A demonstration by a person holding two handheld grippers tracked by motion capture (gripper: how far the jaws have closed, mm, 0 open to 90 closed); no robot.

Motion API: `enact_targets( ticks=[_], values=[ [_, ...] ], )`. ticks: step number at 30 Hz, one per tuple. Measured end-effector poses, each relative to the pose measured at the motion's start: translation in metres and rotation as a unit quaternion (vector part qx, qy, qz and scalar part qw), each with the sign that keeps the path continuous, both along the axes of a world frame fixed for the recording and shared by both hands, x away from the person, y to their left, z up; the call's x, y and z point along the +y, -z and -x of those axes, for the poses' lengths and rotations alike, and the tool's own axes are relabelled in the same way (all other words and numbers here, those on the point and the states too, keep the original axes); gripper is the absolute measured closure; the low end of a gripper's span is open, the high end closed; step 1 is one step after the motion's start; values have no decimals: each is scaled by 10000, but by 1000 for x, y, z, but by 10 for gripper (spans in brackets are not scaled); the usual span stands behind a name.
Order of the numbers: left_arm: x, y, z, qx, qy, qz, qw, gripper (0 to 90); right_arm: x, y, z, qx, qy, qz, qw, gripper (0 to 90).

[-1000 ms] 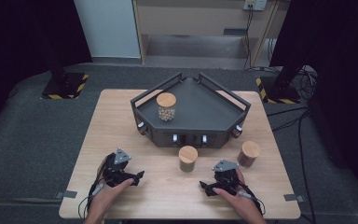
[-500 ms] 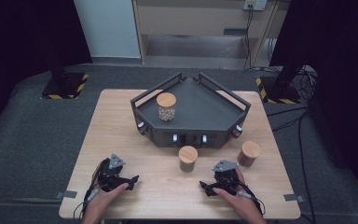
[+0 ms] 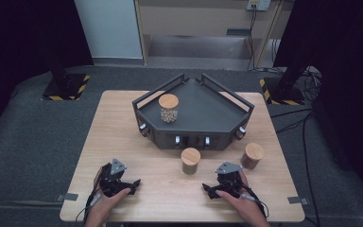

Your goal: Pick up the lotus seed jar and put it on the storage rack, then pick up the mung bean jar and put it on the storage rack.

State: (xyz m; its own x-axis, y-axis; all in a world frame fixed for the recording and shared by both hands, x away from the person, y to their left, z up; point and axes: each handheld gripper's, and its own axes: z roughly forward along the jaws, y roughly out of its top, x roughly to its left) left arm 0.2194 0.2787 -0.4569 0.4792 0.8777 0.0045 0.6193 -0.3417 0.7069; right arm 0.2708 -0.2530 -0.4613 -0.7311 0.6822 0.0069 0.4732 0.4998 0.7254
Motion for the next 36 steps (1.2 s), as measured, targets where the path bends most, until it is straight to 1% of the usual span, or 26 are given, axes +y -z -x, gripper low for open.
enact_targets(
  ticks=[9,18,19,23,24,25,27,29,33,36],
  values=[
    [-2,0,2,2,-96,6,10000,0,0,0,0,2,-1,7,10000,27],
    [-3,0,2,1,-103,6,9999,0,-2,-1,-3,24,-67,2,10000,25],
    [-3,0,3,0,-113,6,9999,0,-1,-2,-4,45,-56,6,10000,35],
    [-3,0,3,-1,-114,7,9999,0,1,-8,-3,-88,-76,-84,9999,39],
    [-3,0,3,-1,-114,7,9999,0,1,-8,-3,-88,-76,-84,9999,39],
    [-3,0,3,-2,-117,8,9999,0,2,-12,-3,-102,-100,-116,9998,40],
    [-3,0,3,-3,-118,7,9999,0,8,-17,-5,-74,-97,-25,9999,40],
    [-4,0,3,-4,-134,3,9999,0,12,-18,-7,-98,-127,4,9999,40],
    [-4,0,4,-6,-154,6,9999,0,15,-22,-10,-97,-148,-87,9998,41],
    [-4,0,4,-8,-161,6,9999,0,16,-24,-11,-76,-120,-99,9999,41]
  ],
)
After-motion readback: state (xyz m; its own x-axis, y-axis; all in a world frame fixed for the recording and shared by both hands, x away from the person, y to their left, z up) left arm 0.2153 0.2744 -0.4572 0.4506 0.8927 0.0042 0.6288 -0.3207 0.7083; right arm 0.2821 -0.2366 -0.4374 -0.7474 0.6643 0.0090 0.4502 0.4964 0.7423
